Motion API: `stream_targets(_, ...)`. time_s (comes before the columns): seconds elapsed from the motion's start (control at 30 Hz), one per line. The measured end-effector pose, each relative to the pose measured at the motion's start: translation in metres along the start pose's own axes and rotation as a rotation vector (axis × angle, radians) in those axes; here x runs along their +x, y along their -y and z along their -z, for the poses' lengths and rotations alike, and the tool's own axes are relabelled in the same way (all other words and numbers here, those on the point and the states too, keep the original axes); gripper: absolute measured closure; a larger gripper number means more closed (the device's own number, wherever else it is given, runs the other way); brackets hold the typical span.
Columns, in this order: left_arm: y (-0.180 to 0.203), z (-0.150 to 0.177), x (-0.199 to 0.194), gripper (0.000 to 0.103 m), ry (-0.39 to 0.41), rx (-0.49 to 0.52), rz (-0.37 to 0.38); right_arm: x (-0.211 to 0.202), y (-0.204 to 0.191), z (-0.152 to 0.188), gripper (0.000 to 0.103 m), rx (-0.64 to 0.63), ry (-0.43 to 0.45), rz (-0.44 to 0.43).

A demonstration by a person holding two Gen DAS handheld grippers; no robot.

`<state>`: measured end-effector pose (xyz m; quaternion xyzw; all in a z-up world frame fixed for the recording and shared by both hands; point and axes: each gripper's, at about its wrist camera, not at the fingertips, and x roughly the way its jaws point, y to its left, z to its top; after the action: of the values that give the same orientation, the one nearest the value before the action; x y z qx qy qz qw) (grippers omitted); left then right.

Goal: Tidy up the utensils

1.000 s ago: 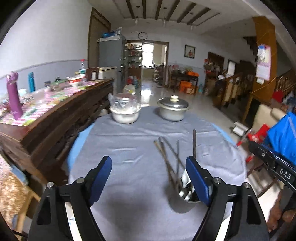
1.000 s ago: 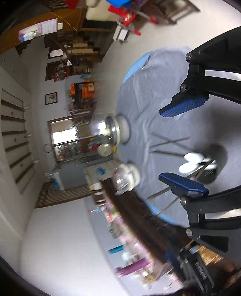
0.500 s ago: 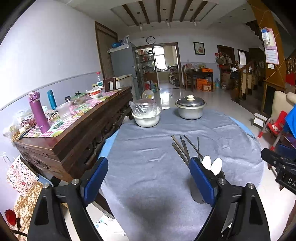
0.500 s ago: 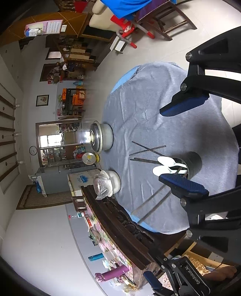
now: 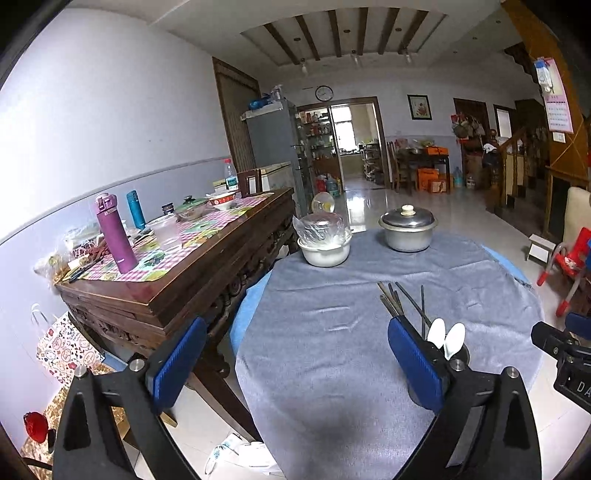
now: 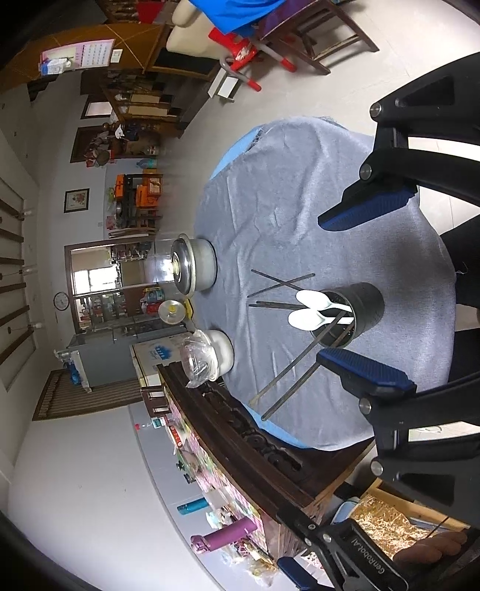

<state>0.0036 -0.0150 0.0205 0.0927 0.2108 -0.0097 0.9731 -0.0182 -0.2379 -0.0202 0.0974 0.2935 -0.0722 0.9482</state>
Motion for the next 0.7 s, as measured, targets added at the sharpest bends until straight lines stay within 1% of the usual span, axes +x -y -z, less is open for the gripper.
stream_targets(0.43,-0.011,0.011,0.012,0.004,-0.047,-0.036,0.018,0.008,-0.021,0.005,0.033,-0.038,-0.029,-0.003)
stream_targets(0.7,-0.022,0.014,0.015,0.004,-0.055,-0.057,0.015,0.012,-0.031,0.006,0.033,-0.052,-0.037,0.009)
